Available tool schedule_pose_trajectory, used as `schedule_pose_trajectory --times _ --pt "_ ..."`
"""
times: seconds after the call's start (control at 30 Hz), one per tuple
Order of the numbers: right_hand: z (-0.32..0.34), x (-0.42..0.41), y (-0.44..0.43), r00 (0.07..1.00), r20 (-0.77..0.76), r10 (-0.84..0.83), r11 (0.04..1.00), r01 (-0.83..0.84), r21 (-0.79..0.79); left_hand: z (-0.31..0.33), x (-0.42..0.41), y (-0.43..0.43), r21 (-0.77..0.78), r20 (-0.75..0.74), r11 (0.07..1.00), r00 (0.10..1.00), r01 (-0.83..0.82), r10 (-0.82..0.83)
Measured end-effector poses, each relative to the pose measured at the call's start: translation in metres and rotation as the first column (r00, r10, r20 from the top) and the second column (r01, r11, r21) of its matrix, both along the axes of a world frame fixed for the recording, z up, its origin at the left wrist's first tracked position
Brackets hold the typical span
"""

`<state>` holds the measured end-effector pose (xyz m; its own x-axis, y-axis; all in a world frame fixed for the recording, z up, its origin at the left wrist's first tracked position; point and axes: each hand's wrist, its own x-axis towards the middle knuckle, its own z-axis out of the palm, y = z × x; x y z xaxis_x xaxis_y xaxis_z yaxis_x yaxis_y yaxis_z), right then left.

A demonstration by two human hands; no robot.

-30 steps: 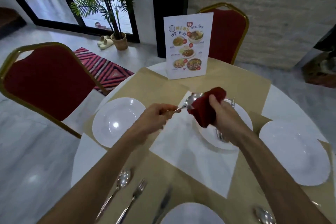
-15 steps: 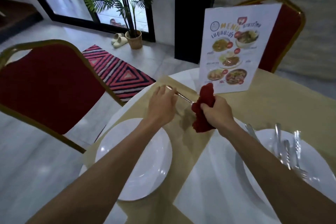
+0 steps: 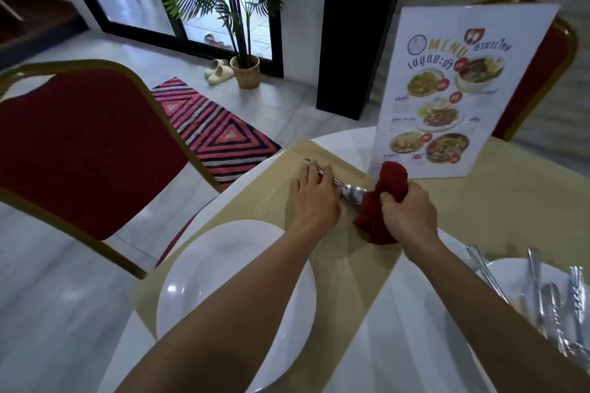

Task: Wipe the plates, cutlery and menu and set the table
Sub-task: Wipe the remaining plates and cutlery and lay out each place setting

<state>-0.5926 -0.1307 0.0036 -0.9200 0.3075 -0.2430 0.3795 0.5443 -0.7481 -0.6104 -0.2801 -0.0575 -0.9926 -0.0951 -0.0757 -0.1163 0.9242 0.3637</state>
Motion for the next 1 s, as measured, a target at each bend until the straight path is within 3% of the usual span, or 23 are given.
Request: schedule_pose_trajectory --times 0.43,0.67,0.87,1.0 --pt "0.020 0.031 0.046 0.992 -0.081 -0.095 0.979 0.079 -0.186 0.002 -0.007 0.002 0.051 0.099 0.998 0.995 -0.033 0.028" --pt "0.042 0.066 0.074 0.977 -0.068 -0.200 0.886 0.151 -0.439 0.028 0.004 0.018 0.133 0.108 0.991 0.994 -0.018 0.003" --pt "0.051 0.118 0.112 0.959 -0.043 -0.279 0.852 0.227 -0.472 0.055 0.046 0.083 0.264 0.067 0.951 0.980 0.164 -0.187" --pt "0.053 0.155 0.150 0.920 0.081 -0.384 0.787 0.372 -0.492 0.073 0.072 0.142 0.313 0.090 0.892 0.925 0.326 -0.370"
